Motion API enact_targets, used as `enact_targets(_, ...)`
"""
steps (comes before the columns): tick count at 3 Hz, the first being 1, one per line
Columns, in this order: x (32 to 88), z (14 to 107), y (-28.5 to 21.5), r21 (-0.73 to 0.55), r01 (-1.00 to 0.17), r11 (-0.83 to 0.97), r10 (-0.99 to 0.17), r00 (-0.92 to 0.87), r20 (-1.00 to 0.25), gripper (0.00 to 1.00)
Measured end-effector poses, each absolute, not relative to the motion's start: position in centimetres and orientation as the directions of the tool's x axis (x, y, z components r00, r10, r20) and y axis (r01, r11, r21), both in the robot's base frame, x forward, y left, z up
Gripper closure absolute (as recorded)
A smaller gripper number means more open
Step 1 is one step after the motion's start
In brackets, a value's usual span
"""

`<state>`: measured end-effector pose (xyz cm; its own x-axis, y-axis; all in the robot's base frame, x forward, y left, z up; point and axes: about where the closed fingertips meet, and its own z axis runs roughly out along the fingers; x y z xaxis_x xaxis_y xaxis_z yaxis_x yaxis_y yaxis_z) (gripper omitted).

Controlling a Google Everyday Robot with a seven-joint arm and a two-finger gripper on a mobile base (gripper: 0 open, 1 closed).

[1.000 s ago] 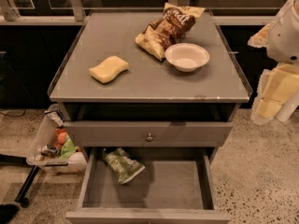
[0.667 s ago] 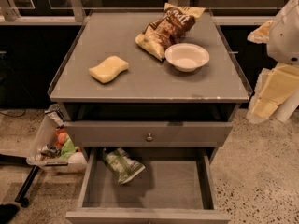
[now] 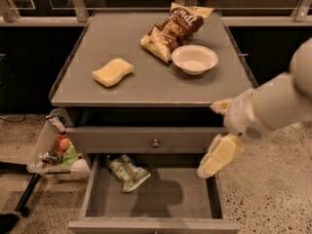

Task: Pick green jalapeno chip bag from middle drawer and place on counter

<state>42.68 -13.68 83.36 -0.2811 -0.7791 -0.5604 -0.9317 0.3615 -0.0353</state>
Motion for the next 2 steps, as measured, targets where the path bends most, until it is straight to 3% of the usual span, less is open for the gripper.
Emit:
enact_targets(1, 43.4, 75.8, -7.3, 0.139, -0.924, 0.357, -0.655, -0.354, -0.667, 0.0)
enact_targets(2, 45.4, 74.4, -6.9, 0.134, -0.908, 0.397, -0.612, -0.37, -0.699, 0.0)
